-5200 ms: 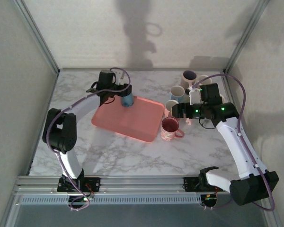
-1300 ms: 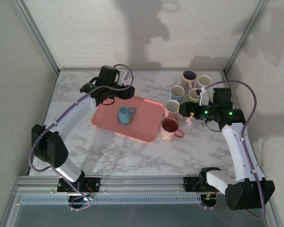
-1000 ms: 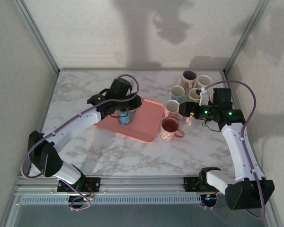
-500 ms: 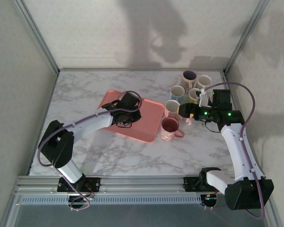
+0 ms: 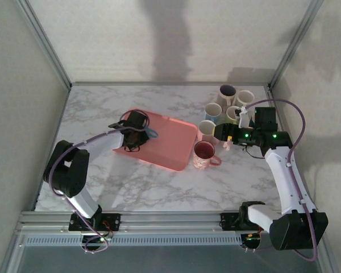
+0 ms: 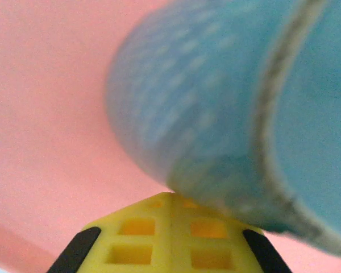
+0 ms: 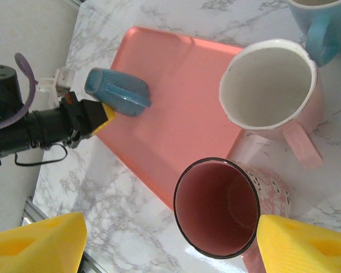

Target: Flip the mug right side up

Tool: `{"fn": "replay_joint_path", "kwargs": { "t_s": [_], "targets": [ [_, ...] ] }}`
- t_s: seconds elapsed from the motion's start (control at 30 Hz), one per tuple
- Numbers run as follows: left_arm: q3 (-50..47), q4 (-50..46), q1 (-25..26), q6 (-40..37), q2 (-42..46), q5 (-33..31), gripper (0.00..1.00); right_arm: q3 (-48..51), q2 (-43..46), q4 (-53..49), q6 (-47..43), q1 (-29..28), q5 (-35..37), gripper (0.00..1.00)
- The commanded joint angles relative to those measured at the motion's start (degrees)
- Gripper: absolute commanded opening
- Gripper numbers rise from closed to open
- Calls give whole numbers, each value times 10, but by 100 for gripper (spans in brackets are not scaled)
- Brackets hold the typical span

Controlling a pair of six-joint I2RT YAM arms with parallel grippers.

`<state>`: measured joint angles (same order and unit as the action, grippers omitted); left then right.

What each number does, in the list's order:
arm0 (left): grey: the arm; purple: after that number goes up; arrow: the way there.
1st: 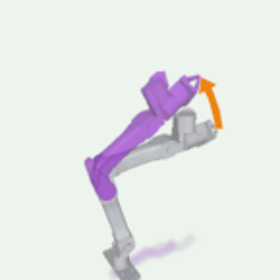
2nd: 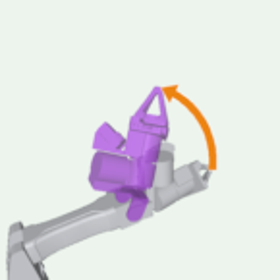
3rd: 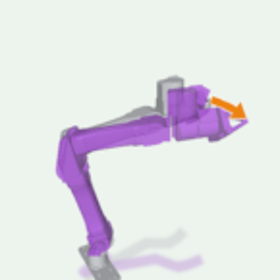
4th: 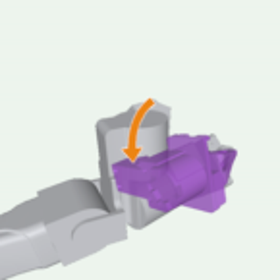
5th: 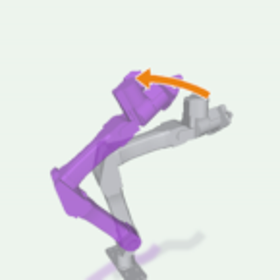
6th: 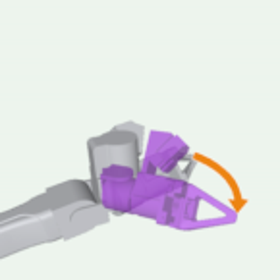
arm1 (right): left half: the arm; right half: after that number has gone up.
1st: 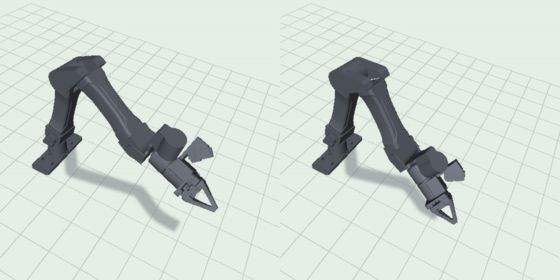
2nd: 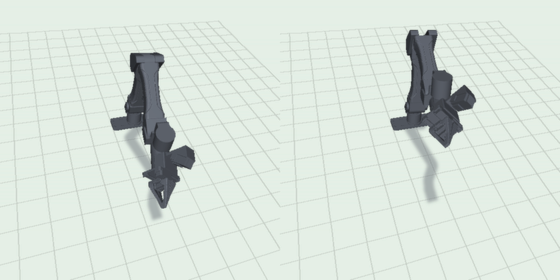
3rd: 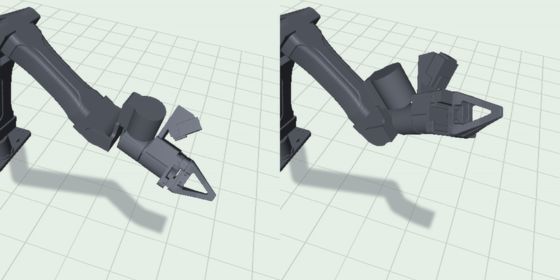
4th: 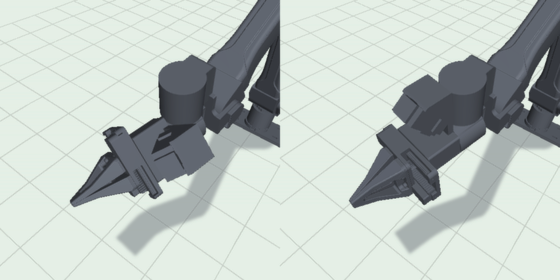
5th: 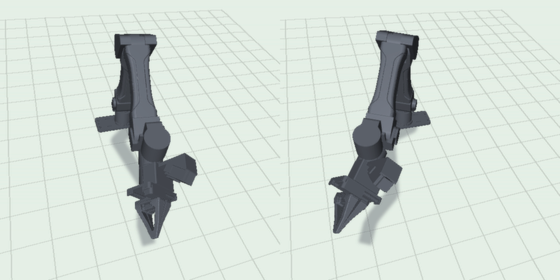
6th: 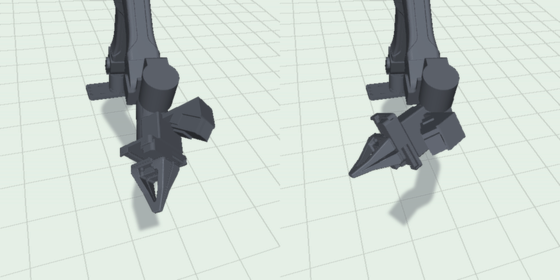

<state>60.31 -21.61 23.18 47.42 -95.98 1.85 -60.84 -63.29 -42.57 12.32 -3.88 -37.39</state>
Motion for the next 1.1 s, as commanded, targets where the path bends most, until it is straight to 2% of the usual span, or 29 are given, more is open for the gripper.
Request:
{"fn": "replay_joint_path", "kwargs": {
  "t_s": [0.0, 0.17, 0.27, 0.37, 0.43, 0.5, 0.77, 1.07],
  "targets": [
    [32, -13, -33, -59, 12, -52, 0, -11, -2, 6, 13, 3, -12, 79],
    [78, -49, -31, -72, 34, -59, 1, 3, 14, 2, 13, 4, -7, 79],
    [85, -72, 5, -49, 59, -61, 11, 10, 18, 4, 15, 4, -5, 79],
    [74, -95, 40, 16, 81, -66, 19, 14, 16, 11, 16, 3, -8, 79],
    [57, -94, 53, 62, 94, -56, 31, 15, 12, 15, 16, 4, -13, 79],
    [49, -96, 67, 82, 102, -76, 40, 15, 7, 18, 17, 4, -18, 79],
    [74, -110, 75, 40, 64, -97, 48, 14, 4, 20, 8, 4, -23, 79],
    [125, -111, 65, 5, -14, -106, 43, 18, 4, 22, 9, 4, -18, 80]
  ]
}}
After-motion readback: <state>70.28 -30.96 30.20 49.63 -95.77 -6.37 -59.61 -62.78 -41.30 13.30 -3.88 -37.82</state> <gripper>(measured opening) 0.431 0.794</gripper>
